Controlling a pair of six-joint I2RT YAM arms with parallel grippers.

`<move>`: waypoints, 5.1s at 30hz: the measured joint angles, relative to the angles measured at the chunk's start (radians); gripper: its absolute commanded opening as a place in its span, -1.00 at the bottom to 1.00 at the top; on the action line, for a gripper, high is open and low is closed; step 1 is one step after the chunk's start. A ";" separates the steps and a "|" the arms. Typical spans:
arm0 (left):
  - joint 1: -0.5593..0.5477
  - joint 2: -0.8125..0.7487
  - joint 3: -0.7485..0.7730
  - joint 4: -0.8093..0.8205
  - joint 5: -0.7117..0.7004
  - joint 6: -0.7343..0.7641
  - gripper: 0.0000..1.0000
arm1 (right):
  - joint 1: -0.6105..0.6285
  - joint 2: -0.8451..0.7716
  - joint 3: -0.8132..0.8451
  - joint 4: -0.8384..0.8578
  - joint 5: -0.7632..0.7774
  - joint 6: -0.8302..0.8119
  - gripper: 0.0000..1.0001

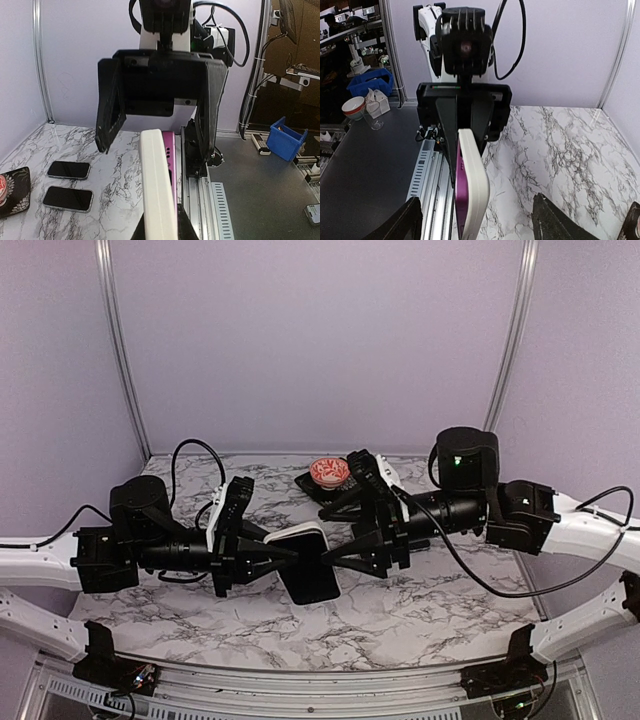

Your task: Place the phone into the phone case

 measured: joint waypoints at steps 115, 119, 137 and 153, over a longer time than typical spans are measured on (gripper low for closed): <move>0.113 0.047 -0.121 0.381 -0.036 -0.159 -1.00 | -0.196 0.156 0.021 0.467 -0.285 0.348 -1.00; 0.111 0.047 -0.121 0.385 -0.034 -0.155 -0.16 | -0.195 0.153 0.021 0.465 -0.285 0.343 -1.00; 0.104 0.078 -0.118 0.382 -0.028 -0.135 -1.00 | -0.192 0.142 0.021 0.456 -0.275 0.332 -0.39; 0.082 0.085 -0.117 0.324 -0.035 -0.106 -1.00 | -0.163 0.176 0.021 0.495 -0.261 0.314 -0.06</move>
